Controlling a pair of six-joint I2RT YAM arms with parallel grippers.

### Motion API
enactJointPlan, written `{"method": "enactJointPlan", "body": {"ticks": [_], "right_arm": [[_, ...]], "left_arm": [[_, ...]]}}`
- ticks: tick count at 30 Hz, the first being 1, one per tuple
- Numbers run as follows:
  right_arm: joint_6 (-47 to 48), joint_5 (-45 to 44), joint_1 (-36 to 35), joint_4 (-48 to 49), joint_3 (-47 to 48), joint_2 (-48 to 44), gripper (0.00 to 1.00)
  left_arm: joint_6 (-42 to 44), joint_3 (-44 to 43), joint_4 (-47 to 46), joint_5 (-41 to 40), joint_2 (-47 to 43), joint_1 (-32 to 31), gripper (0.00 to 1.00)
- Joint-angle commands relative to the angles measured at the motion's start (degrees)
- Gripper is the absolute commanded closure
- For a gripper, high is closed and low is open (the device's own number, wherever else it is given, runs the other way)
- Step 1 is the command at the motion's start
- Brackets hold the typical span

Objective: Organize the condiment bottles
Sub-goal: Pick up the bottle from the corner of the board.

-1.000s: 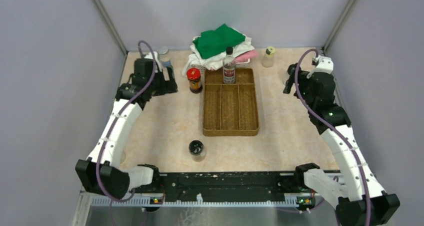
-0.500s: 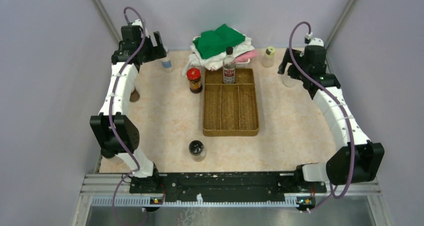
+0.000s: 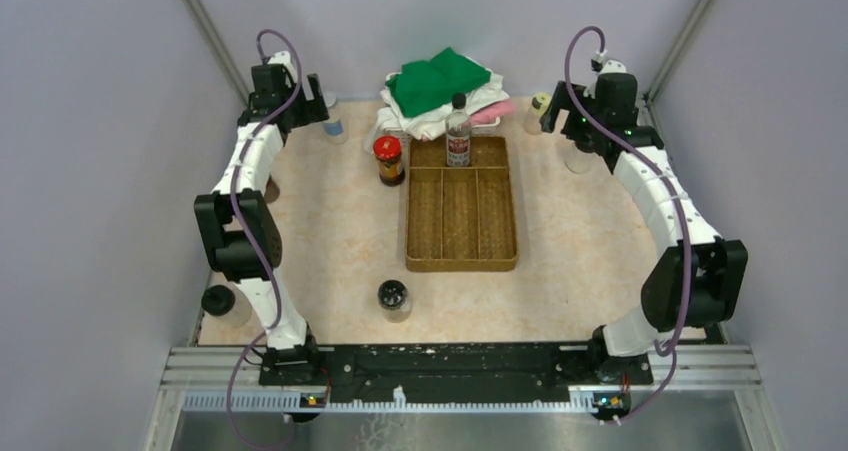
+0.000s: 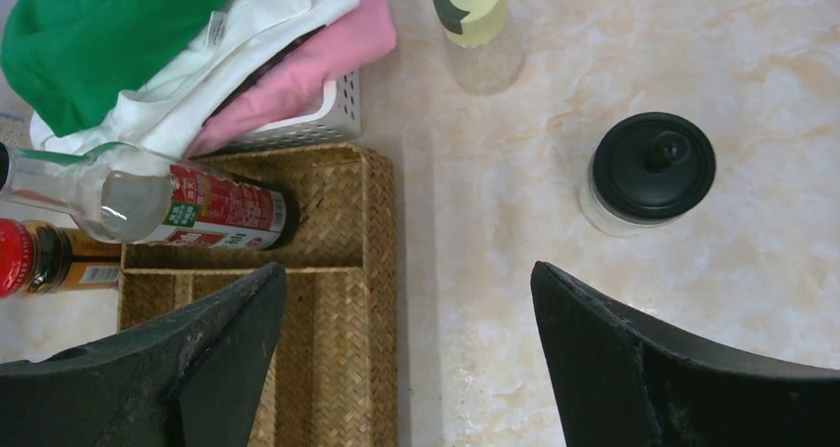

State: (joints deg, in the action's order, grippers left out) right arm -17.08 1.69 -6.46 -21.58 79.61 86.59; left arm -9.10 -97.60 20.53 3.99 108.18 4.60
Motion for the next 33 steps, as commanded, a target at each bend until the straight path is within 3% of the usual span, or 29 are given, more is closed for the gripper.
{"method": "enactJointPlan", "body": {"ticks": [1, 6, 19, 33], "right_arm": [[-2.0, 3.8, 0.1, 4.6, 0.4, 1.7, 0.09], [-2.0, 4.5, -0.2, 5.5, 0.7, 4.1, 0.09], [-2.4, 6.9, -0.8, 7.8, 0.7, 8.7, 0.1], [-1.9, 8.1, -1.3, 9.8, -0.3, 11.9, 0.1]], "left_arm": [[2.2, 2.8, -12.4, 0.2, -0.4, -0.3, 0.01], [3.7, -0.6, -13.6, 1.3, 4.9, -0.6, 0.01], [2.7, 1.0, -23.7, 8.2, 10.2, -1.7, 0.01], [1.5, -0.7, -27.4, 5.4, 15.8, -2.2, 0.02]]}}
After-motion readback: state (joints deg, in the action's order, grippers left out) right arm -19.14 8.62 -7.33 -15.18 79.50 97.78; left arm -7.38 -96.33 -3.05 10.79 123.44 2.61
